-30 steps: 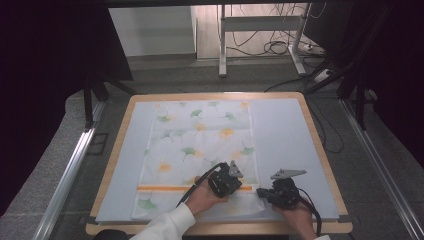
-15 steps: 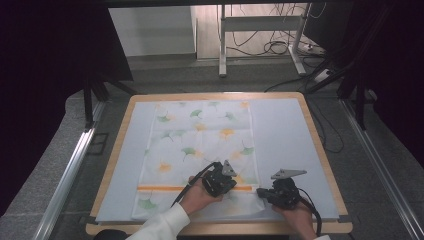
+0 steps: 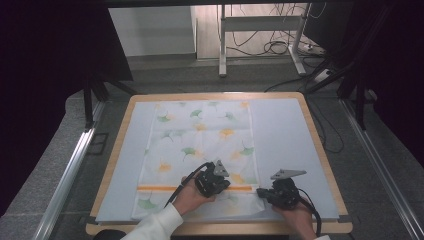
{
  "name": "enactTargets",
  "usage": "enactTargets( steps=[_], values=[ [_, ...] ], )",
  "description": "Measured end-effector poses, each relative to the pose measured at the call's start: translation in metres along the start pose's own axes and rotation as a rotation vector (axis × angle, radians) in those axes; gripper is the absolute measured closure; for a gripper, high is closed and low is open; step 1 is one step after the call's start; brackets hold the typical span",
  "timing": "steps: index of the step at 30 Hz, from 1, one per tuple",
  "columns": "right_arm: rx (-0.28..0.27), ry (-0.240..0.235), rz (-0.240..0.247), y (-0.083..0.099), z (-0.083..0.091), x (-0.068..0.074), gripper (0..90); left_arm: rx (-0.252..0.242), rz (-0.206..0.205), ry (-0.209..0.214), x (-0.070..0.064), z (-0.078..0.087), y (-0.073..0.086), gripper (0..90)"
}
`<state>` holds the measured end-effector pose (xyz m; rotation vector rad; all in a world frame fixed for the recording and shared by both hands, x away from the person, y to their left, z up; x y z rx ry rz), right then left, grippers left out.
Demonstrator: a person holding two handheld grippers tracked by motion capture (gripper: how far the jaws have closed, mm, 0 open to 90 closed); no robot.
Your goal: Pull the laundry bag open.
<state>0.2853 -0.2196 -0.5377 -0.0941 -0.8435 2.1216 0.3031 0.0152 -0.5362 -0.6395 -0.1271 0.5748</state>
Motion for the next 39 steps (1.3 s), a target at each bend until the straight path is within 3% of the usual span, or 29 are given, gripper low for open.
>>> enactTargets(
  steps=[14,20,39],
  values=[
    [0.003,0.003,0.01,0.0,0.0,0.0,89.6,0.0,0.014,-0.006,0.003,0.003,0.004,90.0],
    [0.004,0.003,0.011,0.0,0.0,0.0,89.5,0.006,0.039,-0.006,0.01,0.005,0.008,90.0],
    [0.003,0.0,0.009,0.0,0.0,0.0,89.6,0.025,0.051,-0.017,0.02,0.013,0.019,90.0]
  ],
)
Point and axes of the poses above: each handheld gripper's, and its own axes: z roughly backward along the jaws, y roughly out of its underside, x roughly to its left, the point moved 2 cm from there along -z, roughly forward along the jaws, and after that the axes turned 3 degrees about x, right-handed, at the moved point
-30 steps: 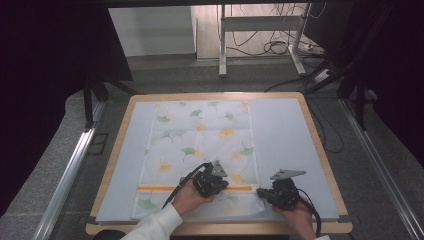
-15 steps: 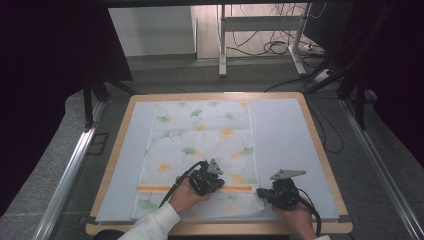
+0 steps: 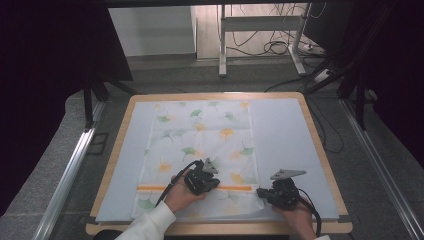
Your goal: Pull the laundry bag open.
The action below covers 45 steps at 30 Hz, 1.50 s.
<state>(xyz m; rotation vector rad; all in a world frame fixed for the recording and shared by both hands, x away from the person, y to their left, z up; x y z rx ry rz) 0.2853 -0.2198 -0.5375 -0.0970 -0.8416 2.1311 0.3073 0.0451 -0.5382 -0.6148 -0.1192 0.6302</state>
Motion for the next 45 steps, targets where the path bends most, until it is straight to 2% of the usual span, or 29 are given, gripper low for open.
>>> enactTargets(
  steps=[15,33,45],
  values=[
    [-0.001,0.002,0.001,0.0,0.0,0.0,89.6,0.018,-0.001,-0.024,0.005,0.008,0.01,90.0],
    [-0.001,0.0,0.0,0.0,0.0,0.0,89.6,0.024,0.032,-0.044,0.015,0.018,0.023,90.0],
    [-0.002,0.0,0.0,0.0,0.0,0.0,89.5,0.019,0.068,-0.05,0.025,0.027,0.036,90.0]
  ],
)
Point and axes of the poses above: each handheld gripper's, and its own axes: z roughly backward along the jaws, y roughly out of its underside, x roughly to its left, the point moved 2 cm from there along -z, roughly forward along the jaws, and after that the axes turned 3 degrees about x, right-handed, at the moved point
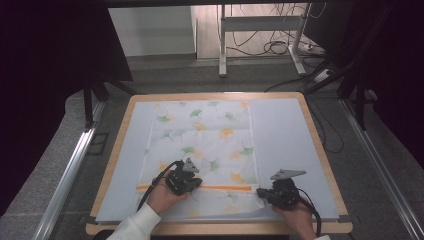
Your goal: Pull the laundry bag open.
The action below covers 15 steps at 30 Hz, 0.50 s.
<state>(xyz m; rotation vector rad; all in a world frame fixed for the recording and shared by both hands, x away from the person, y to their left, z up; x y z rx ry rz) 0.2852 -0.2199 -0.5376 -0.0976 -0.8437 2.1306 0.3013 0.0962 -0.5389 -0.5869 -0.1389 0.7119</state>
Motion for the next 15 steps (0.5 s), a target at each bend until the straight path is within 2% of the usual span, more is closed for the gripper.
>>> enactTargets(
  steps=[15],
  values=[
    [0.001,-0.001,0.0,0.0,0.0001,-0.0001,89.5,0.003,0.023,-0.006,0.0073,0.0064,0.0094,90.0]
  ],
)
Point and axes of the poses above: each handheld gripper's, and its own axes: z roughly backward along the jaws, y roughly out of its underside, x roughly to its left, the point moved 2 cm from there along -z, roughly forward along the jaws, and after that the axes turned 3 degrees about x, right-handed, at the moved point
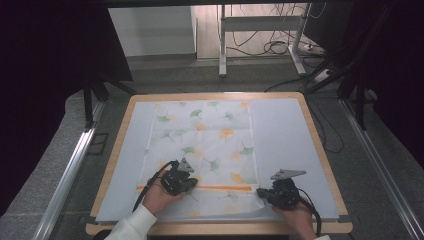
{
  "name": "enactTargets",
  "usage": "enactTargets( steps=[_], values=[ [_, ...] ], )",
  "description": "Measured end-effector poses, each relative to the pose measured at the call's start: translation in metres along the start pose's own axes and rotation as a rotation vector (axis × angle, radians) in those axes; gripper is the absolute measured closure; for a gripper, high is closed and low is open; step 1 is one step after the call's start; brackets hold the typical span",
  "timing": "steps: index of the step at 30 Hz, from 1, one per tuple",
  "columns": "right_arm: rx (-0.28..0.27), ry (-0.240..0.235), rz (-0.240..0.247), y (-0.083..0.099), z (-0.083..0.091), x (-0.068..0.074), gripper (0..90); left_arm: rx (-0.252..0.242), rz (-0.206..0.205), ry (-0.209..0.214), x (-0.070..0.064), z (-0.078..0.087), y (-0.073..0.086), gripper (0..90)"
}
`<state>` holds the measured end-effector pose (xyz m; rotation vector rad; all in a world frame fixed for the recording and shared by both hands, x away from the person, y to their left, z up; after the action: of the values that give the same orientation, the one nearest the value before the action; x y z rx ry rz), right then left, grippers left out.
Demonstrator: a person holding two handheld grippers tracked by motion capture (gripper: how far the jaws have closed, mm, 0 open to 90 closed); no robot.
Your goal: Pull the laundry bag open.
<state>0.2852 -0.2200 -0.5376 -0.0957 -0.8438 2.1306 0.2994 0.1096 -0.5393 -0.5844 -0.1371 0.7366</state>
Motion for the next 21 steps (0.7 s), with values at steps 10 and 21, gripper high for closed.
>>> enactTargets(
  steps=[10,21],
  values=[
    [0.0,0.0,0.001,0.0,0.0,0.0,89.5,-0.001,0.019,-0.017,0.007,0.007,0.01,90.0],
    [0.0,0.0,0.005,0.0,0.0,0.0,89.5,0.009,0.026,-0.038,0.011,0.012,0.017,90.0]
  ],
)
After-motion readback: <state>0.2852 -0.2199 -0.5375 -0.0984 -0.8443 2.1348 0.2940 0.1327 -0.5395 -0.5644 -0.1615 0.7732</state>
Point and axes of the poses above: each handheld gripper's, and its own axes: z roughly backward along the jaws, y roughly out of its underside, x roughly to its left, the point moved 2 cm from there along -z, roughly forward along the jaws, and after that the axes turned 3 degrees about x, right-handed, at the moved point
